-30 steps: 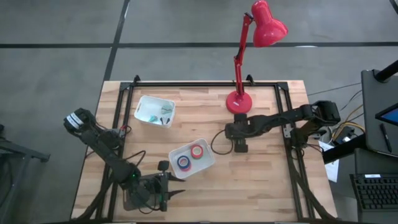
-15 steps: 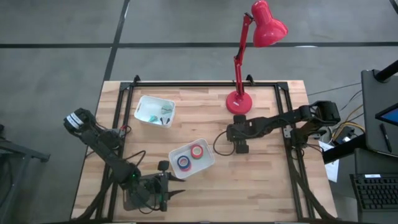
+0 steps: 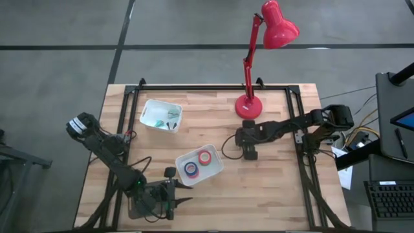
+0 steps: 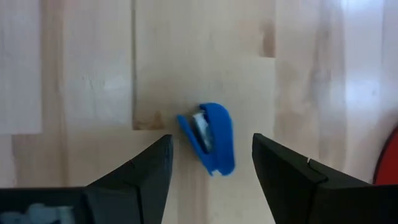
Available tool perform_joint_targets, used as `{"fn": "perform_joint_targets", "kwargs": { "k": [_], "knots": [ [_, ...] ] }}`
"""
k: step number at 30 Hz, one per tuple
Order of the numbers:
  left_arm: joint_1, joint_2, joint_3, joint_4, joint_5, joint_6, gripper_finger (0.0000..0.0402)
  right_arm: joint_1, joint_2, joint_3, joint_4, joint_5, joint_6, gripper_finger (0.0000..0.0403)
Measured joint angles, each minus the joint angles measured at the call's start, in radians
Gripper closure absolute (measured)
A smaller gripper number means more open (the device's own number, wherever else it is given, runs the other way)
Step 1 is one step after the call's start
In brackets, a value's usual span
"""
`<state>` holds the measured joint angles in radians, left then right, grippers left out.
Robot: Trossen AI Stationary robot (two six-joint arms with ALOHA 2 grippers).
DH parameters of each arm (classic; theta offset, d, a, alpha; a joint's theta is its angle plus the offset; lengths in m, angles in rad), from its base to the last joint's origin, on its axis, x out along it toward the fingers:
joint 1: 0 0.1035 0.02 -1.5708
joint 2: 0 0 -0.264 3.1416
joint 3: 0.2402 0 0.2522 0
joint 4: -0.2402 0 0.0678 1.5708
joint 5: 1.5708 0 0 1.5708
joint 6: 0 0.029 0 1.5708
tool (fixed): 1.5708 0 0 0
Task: Pick and place Stapler, Stapler remover, tape
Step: Put the blue stapler into the black bin
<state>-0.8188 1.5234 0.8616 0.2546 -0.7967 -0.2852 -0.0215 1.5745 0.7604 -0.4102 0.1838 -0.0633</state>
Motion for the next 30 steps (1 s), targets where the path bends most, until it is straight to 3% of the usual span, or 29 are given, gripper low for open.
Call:
{"fn": "perform_joint_targets", "kwargs": {
  "k": [12, 30],
  "knots": [
    [0.0, 0.0, 0.0, 0.0, 0.0, 0.001, 0.0239, 0.001, 0.0, -0.032, 0.058, -0.009, 0.003, 0.0203],
    [0.001, 0.0, 0.0, 0.048, -0.006, -0.002, 0.0239, 0.015, 0.0, -0.035, 0.053, -0.019, 0.063, 0.0346]
  ]
}}
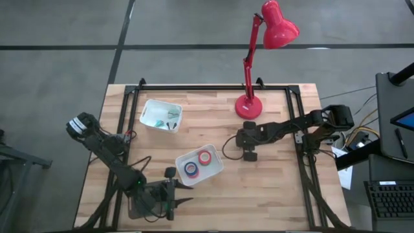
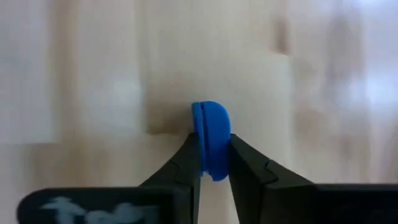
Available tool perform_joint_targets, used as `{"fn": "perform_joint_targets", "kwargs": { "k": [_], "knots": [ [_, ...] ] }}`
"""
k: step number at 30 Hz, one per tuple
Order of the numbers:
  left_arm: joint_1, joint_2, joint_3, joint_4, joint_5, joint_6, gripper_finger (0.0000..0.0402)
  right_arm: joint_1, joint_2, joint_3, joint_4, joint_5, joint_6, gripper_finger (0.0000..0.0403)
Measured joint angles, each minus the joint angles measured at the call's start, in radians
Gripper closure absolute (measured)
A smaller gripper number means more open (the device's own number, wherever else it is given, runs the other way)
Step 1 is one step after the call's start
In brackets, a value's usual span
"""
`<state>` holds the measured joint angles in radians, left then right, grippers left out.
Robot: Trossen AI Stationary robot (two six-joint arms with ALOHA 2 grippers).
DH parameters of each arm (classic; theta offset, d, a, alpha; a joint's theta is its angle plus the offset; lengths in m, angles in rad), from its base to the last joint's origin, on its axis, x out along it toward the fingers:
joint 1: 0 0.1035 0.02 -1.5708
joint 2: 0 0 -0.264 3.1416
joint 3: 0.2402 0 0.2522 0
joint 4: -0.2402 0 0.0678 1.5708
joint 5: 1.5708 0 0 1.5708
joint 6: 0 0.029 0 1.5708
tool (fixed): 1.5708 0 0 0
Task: Pick and place Stapler, Stapler remover, tape
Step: Put the blue stapler into the black bin
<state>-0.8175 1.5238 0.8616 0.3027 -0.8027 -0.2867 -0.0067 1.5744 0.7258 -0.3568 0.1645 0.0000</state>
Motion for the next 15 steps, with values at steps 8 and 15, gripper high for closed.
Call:
{"fn": "perform_joint_targets", "kwargs": {
  "k": [8, 15],
  "knots": [
    [0.018, 0.0, 0.0, 0.049, -0.002, -0.014, 0.0239, 0.081, 0.0, 0.064, -0.026, -0.019, 0.077, 0.0342],
    [0.074, 0.0, 0.0, 0.049, -0.01, -0.11, 0.0239, 0.234, -0.001, 0.172, -0.127, 0.203, 0.113, 0.0347]
  ]
}}
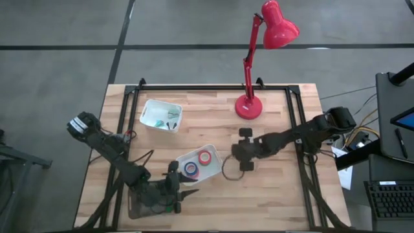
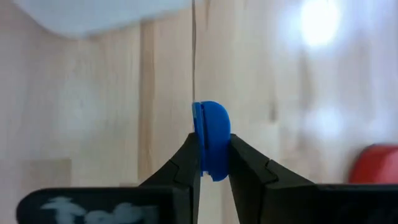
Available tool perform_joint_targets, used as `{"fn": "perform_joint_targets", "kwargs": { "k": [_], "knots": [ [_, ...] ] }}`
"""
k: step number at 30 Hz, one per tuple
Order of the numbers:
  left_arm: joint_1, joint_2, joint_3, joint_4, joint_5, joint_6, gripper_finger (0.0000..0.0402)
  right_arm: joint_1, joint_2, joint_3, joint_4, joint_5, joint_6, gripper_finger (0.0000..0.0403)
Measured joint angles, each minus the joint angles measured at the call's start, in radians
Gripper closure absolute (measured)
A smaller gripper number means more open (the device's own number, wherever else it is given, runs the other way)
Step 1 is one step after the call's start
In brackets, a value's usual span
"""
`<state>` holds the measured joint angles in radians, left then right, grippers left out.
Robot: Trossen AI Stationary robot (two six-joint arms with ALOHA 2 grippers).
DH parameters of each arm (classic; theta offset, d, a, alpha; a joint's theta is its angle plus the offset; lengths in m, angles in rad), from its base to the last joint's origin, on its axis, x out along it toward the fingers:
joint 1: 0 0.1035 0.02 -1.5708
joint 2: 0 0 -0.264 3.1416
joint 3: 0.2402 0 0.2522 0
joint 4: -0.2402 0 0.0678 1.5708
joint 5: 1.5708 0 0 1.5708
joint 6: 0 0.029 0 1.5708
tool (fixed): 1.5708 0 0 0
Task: Pick and place Stapler, Stapler remover, tape
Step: Put the blue stapler into the black bin
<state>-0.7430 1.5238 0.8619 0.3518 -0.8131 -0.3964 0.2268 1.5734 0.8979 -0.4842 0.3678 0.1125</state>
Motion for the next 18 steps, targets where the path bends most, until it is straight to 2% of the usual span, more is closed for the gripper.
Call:
{"fn": "perform_joint_targets", "kwargs": {
  "k": [6, 10, 14, 18],
  "knots": [
    [0.044, 0.0, 0.0, 0.0, 0.0, -0.033, 0.0239, 0.163, 0.0, 0.112, -0.037, 0.275, -0.007, 0.0346],
    [0.082, 0.0, 0.0, 0.015, -0.014, -0.041, 0.0239, 0.265, 0.005, 0.176, -0.033, 0.438, -0.075, 0.0346],
    [0.129, 0.0, 0.0, 0.017, -0.063, -0.043, 0.0239, 0.345, 0.068, 0.242, -0.028, 0.609, -0.135, 0.0346],
    [0.167, 0.008, 0.0, 0.06, -0.078, -0.025, 0.0239, 0.377, 0.168, 0.317, -0.028, 0.774, -0.183, 0.0346]
  ]
}}
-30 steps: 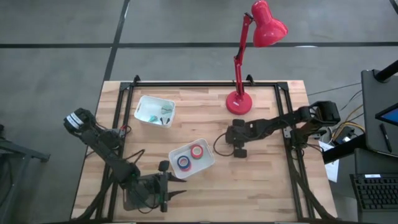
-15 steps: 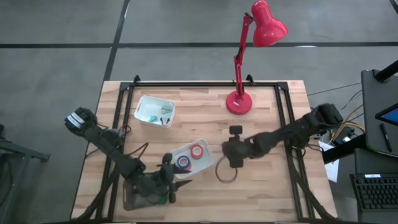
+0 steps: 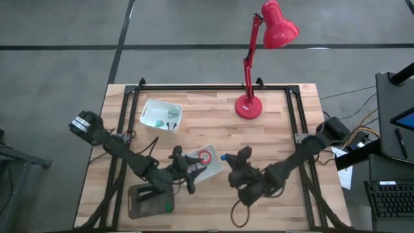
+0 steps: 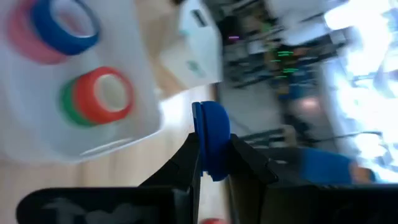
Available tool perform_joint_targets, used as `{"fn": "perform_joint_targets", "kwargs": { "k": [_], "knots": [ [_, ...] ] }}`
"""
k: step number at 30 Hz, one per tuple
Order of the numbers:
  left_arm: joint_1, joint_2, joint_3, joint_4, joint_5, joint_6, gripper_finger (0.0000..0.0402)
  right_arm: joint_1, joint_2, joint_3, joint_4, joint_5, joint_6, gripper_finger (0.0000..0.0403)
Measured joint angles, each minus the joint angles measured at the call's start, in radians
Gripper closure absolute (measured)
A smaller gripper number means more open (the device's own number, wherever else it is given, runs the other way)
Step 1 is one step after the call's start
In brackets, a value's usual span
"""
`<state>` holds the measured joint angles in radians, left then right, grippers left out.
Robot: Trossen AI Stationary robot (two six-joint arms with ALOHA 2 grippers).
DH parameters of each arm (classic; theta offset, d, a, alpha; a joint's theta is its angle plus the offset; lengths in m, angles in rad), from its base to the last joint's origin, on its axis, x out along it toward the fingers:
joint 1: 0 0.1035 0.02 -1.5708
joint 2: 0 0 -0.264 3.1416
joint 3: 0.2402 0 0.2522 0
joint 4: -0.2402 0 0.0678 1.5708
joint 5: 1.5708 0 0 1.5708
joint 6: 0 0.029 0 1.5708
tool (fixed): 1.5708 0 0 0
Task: Pick and place Stapler, Stapler remover, tape
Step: Put the blue stapler into the black bin
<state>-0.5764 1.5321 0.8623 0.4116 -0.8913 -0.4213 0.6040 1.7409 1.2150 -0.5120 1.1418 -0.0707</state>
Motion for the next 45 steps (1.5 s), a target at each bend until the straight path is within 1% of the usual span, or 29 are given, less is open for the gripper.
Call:
{"fn": "perform_joint_targets", "kwargs": {
  "k": [3, 6, 9, 13, 17, 23, 30, 38, 41, 44, 45],
  "knots": [
    [0.015, 0.022, 0.0, 0.046, 0.012, 0.054, 0.0239, 0.005, 0.08, 0.056, -0.006, 0.121, -0.033, 0.0346],
    [0.028, 0.037, 0.001, 0.053, 0.011, 0.077, 0.0239, 0.005, 0.146, 0.115, -0.005, 0.196, -0.069, 0.0346],
    [0.036, 0.04, 0.001, 0.052, 0.011, 0.08, 0.0239, 0.005, 0.201, 0.17, -0.006, 0.244, -0.103, 0.0346],
    [0.035, 0.04, 0.001, 0.053, 0.011, 0.095, 0.0239, 0.005, 0.255, 0.217, -0.007, 0.272, -0.145, 0.0346],
    [0.035, 0.04, 0.001, 0.051, 0.011, 0.099, 0.0239, 0.005, 0.287, 0.245, -0.008, 0.276, -0.164, 0.0346],
    [0.038, 0.04, 0.001, 0.059, 0.021, 0.099, 0.0239, 0.005, 0.291, 0.256, -0.001, 0.276, -0.155, 0.0346],
    [0.076, 0.04, 0.001, 0.067, 0.125, 0.053, 0.0239, 0.005, 0.29, 0.255, 0.034, 0.268, -0.172, 0.0346],
    [0.097, 0.04, 0.001, 0.095, 0.153, 0.053, 0.0239, 0.007, 0.29, 0.255, 0.047, 0.263, -0.174, 0.0346],
    [0.108, 0.04, 0.001, 0.095, 0.188, 0.036, 0.0239, 0.007, 0.29, 0.255, 0.052, 0.263, -0.177, 0.0346],
    [0.123, 0.046, 0.001, 0.104, 0.251, 0.008, 0.024, 0.007, 0.289, 0.255, 0.056, 0.263, -0.176, 0.0346],
    [0.124, 0.051, 0.001, 0.112, 0.254, 0.009, 0.0241, 0.007, 0.289, 0.255, 0.056, 0.263, -0.176, 0.0346]
  ]
}}
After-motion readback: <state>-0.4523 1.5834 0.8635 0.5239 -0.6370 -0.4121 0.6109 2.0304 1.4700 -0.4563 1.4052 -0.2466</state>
